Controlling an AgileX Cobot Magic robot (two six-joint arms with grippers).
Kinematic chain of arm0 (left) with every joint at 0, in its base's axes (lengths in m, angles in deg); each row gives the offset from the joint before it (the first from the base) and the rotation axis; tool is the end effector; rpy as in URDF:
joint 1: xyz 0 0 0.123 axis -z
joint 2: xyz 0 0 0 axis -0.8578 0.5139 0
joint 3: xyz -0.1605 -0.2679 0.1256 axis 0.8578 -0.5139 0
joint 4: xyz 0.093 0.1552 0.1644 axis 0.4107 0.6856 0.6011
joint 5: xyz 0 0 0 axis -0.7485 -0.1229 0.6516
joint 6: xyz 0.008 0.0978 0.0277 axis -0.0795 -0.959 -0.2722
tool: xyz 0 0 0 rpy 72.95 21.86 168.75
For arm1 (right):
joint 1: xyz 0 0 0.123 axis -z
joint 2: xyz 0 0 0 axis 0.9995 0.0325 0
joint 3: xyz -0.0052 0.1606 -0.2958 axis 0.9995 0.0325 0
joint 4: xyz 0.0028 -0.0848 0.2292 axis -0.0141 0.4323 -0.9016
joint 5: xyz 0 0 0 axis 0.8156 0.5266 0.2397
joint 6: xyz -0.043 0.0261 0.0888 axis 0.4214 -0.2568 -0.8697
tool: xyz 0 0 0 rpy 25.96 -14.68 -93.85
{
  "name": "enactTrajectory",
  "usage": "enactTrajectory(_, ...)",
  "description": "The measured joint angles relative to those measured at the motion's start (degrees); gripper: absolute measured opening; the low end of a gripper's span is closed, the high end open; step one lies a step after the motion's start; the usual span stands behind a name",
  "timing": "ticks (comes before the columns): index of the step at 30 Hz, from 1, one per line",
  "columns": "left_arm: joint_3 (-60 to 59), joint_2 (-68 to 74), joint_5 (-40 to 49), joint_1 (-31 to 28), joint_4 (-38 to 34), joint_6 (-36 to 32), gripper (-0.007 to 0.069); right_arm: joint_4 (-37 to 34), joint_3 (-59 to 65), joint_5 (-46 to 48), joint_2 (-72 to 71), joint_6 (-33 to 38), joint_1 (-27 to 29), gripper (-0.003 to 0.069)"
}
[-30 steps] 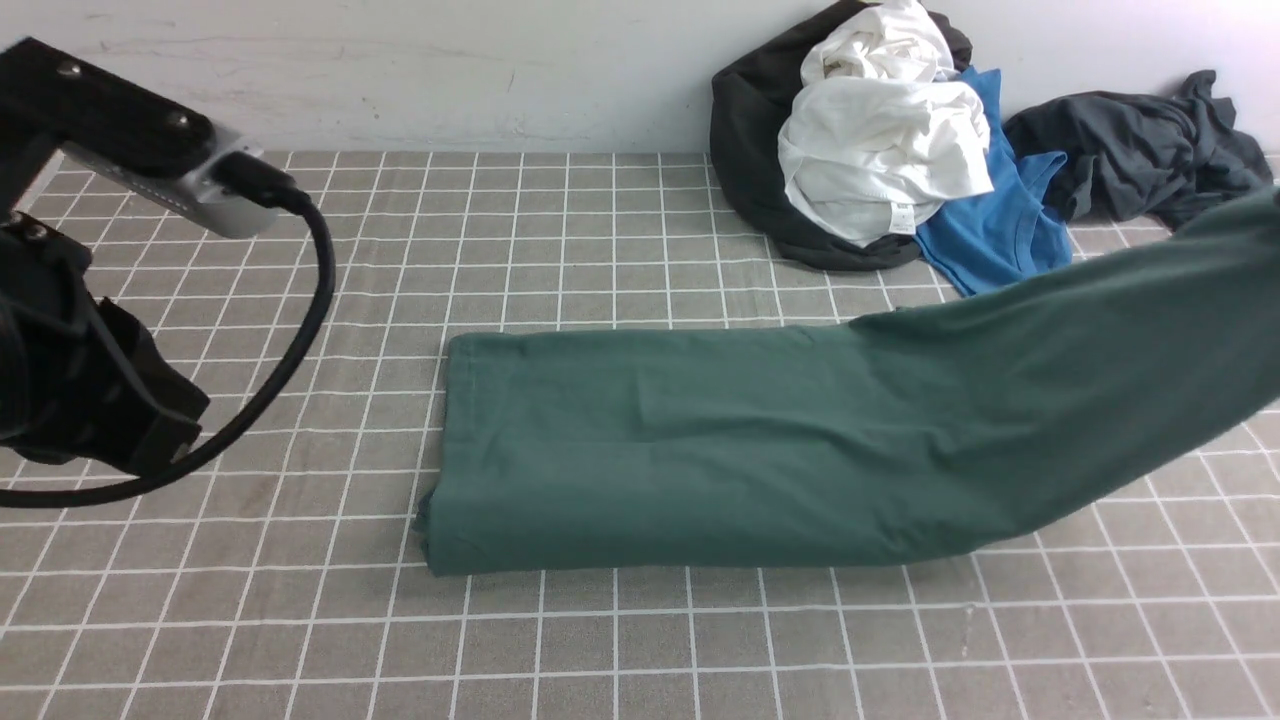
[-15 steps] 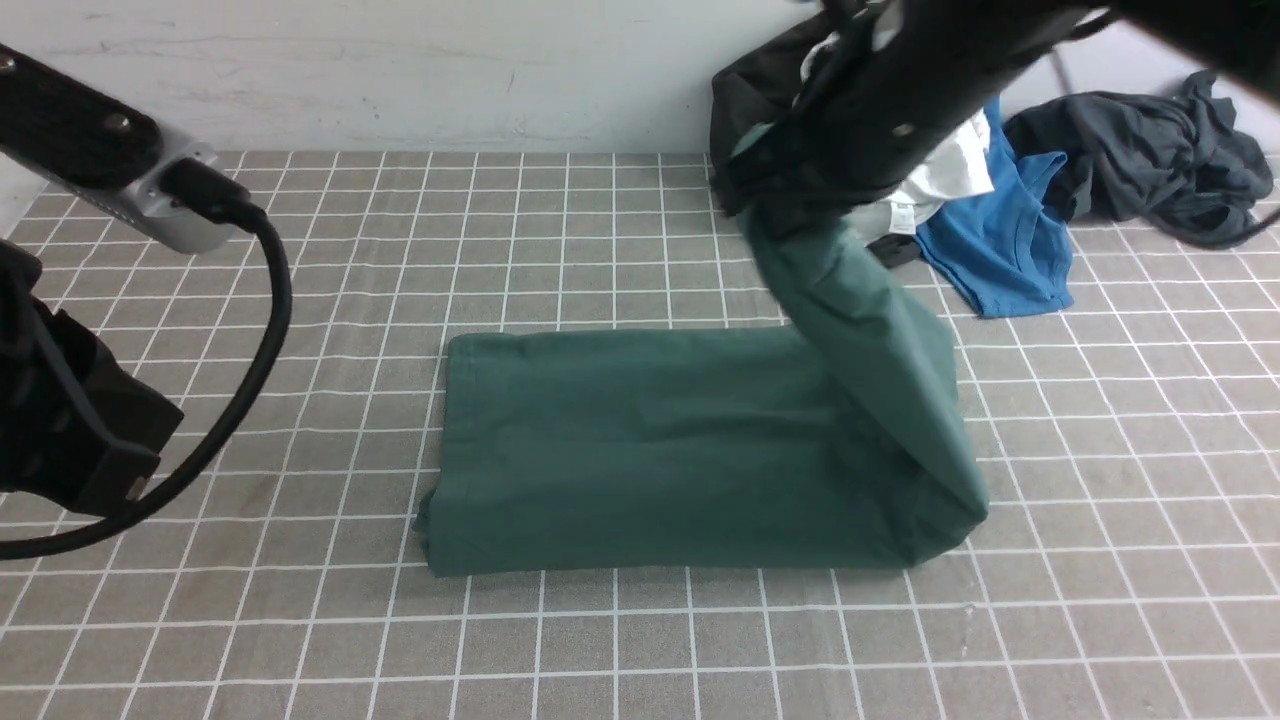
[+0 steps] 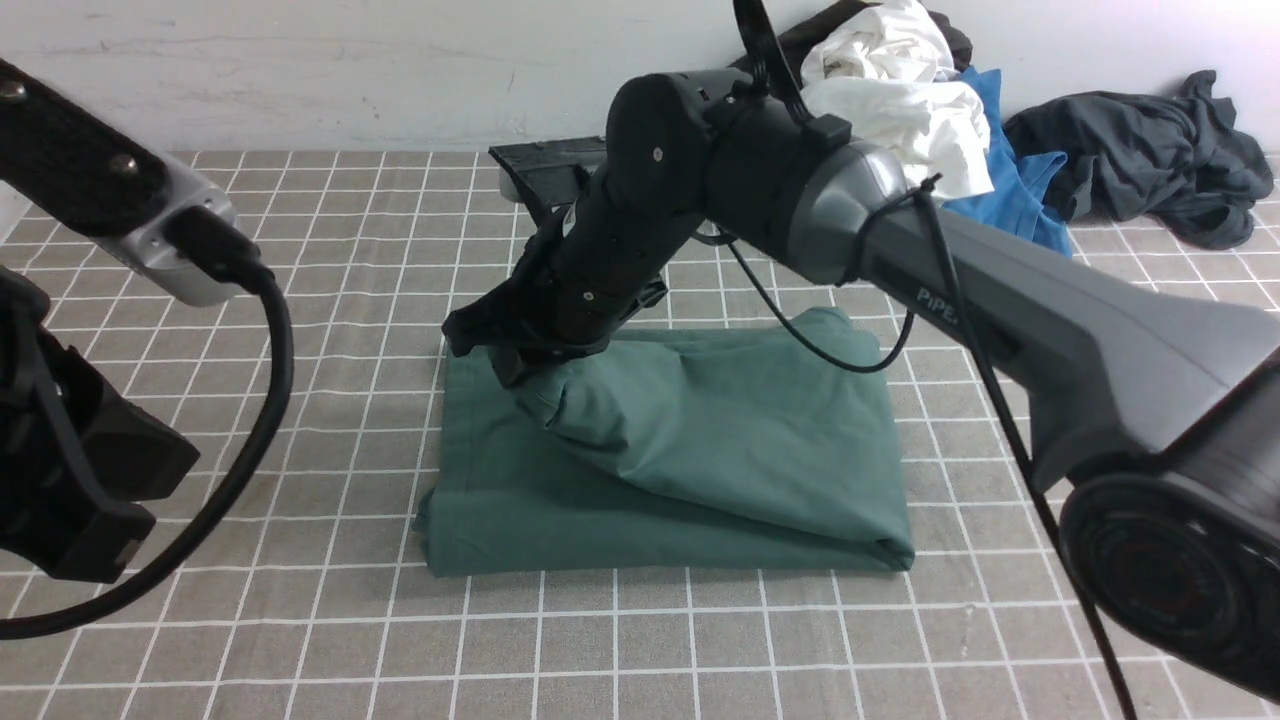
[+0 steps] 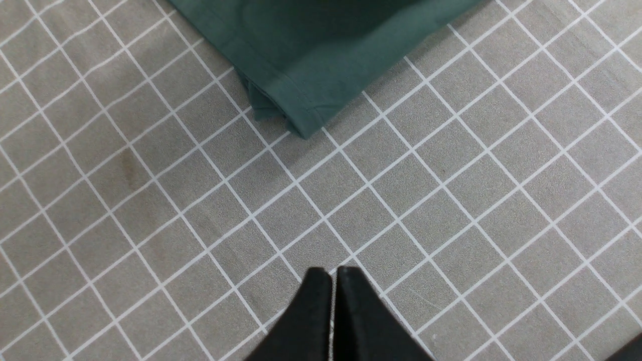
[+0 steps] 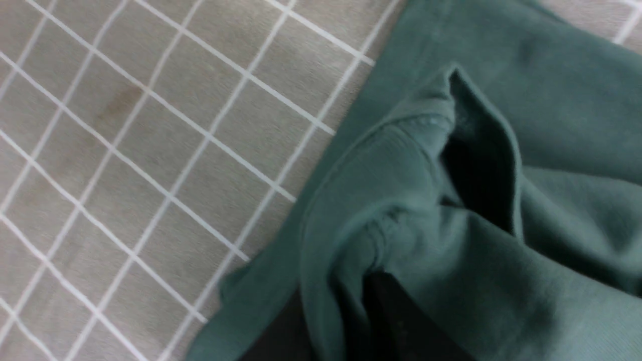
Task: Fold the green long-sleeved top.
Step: Use the right arm to drag the right edge of the fabric to the left and folds it over the left edge
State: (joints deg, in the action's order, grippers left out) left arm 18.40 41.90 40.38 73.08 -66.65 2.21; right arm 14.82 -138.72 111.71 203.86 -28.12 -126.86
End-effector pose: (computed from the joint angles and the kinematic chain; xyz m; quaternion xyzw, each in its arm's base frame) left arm 0.1270 -0.0524 0.4189 0.2947 0.9102 -0.0845 0.2784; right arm 0.4141 0.3699 0.2608 -0.2979 0.9154 0.2201 0.1577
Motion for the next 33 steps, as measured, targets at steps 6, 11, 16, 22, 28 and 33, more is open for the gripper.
enactTrajectory(6, 0.0, 0.0, 0.0, 0.0, 0.0, 0.0, -0.0007, 1.4, -7.7, 6.5, 0.3, 1.5, 0.0, 0.0407)
enactTrajectory(11, 0.0, 0.0, 0.0, 0.0, 0.0, 0.0, -0.0007, 12.1, -11.0, 7.7, 0.0, 1.4, 0.0, 0.0516)
enactTrajectory(16, -0.3, 0.0, 0.0, 0.0, 0.0, 0.0, -0.0007, 16.3, -11.4, 8.0, 3.9, -3.0, 0.1, 0.0530)
enactTrajectory(22, -3.9, 0.0, -1.8, 0.0, 0.0, 0.0, -0.0007, 10.0, -11.3, 7.9, 12.9, -2.7, -0.9, 0.0530)
enactTrajectory(28, -5.0, -1.2, -6.1, 0.0, 0.0, -0.3, -0.0007, 10.0, -11.4, 7.5, 12.4, -1.9, -1.1, 0.0531)
enactTrajectory(33, -5.1, -5.6, -8.5, 0.0, 0.0, -0.5, -0.0007, 11.9, -11.3, 8.1, 6.4, -1.1, -1.1, 0.0531)
